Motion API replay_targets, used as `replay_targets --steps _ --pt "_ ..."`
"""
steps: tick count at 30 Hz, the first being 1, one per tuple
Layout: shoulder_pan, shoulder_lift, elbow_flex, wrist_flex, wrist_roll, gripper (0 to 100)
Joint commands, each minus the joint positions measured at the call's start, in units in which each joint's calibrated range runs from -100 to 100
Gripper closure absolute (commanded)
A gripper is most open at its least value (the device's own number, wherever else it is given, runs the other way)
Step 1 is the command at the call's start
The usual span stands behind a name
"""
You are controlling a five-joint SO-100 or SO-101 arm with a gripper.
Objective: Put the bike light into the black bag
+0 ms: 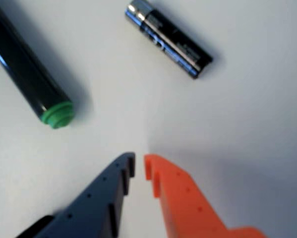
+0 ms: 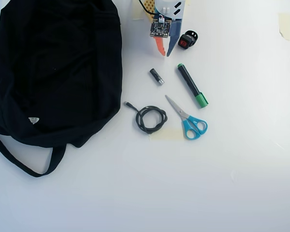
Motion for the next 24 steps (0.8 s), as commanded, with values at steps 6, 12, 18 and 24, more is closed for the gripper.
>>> replay_targets --steps 6,12,18,24 --pt "0.12 -0.91 1.25 0.69 0.13 98" --pt "1.76 -0.66 0.17 -10.6 0.13 98" --pt "1.99 9.54 -8.19 -30.67 -0.29 98" --pt "1.91 25.81 -20.23 -45.65 0.18 98"
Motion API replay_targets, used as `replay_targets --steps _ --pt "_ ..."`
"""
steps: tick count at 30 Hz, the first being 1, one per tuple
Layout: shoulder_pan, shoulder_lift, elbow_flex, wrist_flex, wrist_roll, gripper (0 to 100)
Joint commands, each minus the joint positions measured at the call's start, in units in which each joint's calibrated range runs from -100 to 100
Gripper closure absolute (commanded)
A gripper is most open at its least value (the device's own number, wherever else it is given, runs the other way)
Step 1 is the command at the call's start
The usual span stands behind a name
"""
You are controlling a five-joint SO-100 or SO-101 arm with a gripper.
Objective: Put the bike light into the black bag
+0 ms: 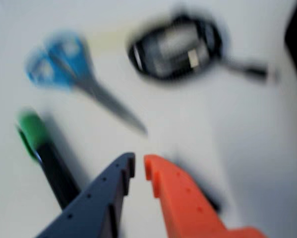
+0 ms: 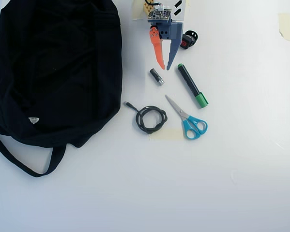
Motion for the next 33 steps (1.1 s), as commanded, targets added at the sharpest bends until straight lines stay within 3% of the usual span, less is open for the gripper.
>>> replay_targets --steps 1,8,13,22,28,33 --pt "0.23 9.29 -10.06 -9.85 0.28 98" --pt "2.84 26.63 -30.46 -17.69 0.59 98" --pt "2.69 42.15 -48.25 -17.69 8.25 98" --pt "3.29 68.95 -79.16 -17.69 8.93 98" --pt "3.29 80.49 -90.84 -17.69 8.93 98" --pt "3.29 82.07 -90.84 -17.69 8.98 98"
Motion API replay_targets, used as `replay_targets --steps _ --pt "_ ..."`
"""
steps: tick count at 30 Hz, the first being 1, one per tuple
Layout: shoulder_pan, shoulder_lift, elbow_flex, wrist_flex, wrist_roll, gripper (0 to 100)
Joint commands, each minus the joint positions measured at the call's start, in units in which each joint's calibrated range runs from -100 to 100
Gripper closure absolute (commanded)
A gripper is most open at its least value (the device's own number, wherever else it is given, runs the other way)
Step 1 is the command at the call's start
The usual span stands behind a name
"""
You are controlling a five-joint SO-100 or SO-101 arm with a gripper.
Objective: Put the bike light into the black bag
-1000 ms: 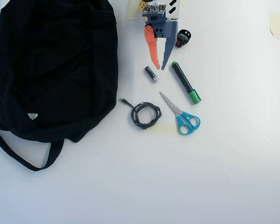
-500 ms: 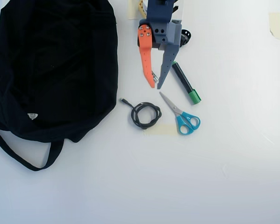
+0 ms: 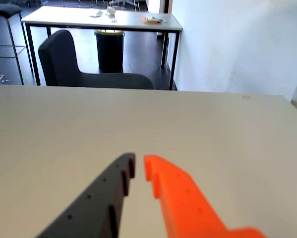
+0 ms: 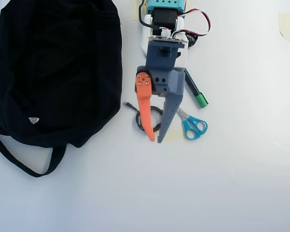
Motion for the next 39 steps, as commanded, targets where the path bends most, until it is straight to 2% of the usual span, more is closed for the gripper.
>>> replay_targets --steps 1,12,18,24,27,29,39 --pt "0.28 -0.21 -2.85 -1.12 0.39 98" --pt "-0.47 -1.37 1.01 -0.34 0.33 98" --pt "-4.28 -2.78 6.04 0.09 0.39 98" --pt "-5.03 -16.31 14.76 13.18 0.91 98" --pt "-6.15 -23.36 21.5 20.16 6.1 98" --pt "-6.75 -28.09 25.81 22.57 7.67 98" --pt "-12.81 -45.85 41.53 31.7 7.73 98"
